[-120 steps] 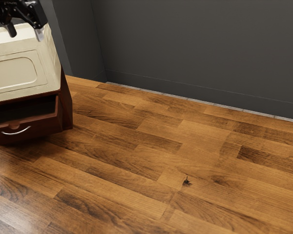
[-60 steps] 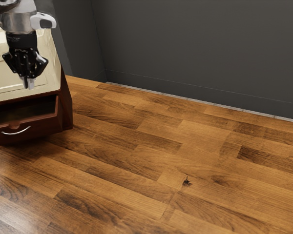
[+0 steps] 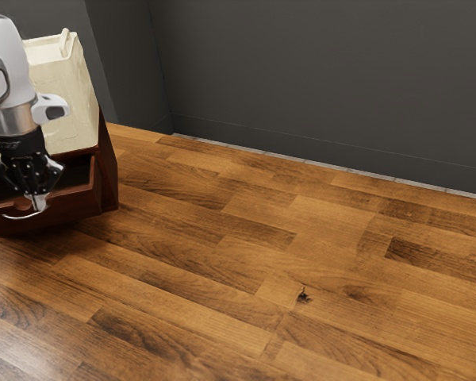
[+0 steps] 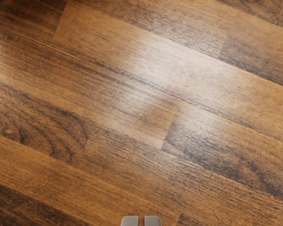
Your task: Push the drawer handle with one arm to close the drawer
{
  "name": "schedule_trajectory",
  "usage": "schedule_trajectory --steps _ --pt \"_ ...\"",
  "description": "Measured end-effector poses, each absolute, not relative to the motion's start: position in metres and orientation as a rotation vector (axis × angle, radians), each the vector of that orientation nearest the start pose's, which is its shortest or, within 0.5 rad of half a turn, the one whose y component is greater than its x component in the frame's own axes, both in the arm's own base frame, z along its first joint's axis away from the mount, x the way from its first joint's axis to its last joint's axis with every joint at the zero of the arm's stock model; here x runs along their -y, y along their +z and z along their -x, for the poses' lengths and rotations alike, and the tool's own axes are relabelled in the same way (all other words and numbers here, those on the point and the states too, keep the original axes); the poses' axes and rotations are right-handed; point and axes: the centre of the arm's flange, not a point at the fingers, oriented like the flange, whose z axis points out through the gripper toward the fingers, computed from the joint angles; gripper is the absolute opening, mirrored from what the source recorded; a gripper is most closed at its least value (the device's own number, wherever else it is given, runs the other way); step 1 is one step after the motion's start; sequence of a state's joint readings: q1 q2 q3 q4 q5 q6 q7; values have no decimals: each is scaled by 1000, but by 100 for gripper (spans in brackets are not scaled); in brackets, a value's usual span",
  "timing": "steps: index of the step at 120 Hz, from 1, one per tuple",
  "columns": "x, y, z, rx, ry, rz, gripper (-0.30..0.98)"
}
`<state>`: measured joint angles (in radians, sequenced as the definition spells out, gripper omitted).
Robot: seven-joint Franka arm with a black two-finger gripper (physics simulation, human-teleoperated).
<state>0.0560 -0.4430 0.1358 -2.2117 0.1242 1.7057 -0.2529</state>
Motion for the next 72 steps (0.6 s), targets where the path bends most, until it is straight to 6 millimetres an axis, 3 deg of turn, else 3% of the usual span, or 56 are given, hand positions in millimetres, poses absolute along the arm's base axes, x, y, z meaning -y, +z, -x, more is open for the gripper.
schedule_trajectory --steps 17,28,47,72 --pt "-111 534 -385 751 66 2974 -10" --pt "-115 519 -383 803 94 2958 -10" --pt "-133 494 -361 939 129 2920 -10" --pt "-148 467 -366 1028 59 2886 -10"
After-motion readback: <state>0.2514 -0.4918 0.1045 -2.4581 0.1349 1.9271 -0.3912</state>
